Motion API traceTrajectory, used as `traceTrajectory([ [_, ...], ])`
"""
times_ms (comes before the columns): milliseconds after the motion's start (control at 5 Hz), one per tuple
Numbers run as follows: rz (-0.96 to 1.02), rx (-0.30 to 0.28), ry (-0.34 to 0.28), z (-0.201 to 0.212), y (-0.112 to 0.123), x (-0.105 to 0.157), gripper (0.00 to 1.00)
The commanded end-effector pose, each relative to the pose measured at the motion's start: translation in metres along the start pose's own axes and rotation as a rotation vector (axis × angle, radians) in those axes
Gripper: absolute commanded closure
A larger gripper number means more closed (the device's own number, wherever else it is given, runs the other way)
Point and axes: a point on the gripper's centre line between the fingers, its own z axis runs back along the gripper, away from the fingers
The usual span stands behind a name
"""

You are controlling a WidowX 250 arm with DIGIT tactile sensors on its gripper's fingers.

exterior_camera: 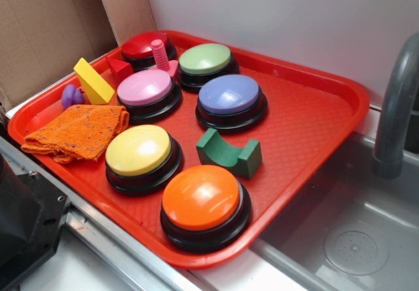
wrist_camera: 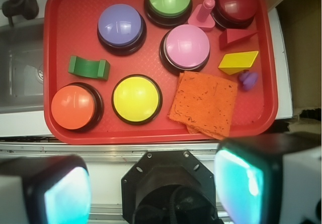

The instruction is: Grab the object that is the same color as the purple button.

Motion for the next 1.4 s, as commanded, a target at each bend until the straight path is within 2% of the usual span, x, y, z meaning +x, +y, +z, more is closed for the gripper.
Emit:
traceTrajectory([
  [0,0.0,0.0,0.0,0.0,0.0,0.0,0.0],
  [400,-0.051,0.119,-0.063,-0.039,0.066,0.015,0.0],
  [600,-0.088,0.143,-0.11,-0.065,0.104,0.023,0.0],
  [800,-0.114,0.179,-0.119,-0.097,0.14,0.034,0.0],
  [1000,-0.143,0.216,-0.123,-0.12,0.169,0.037,0.0],
  [1200,-0.186,0.223,-0.163,-0.144,0.188,0.039,0.0],
])
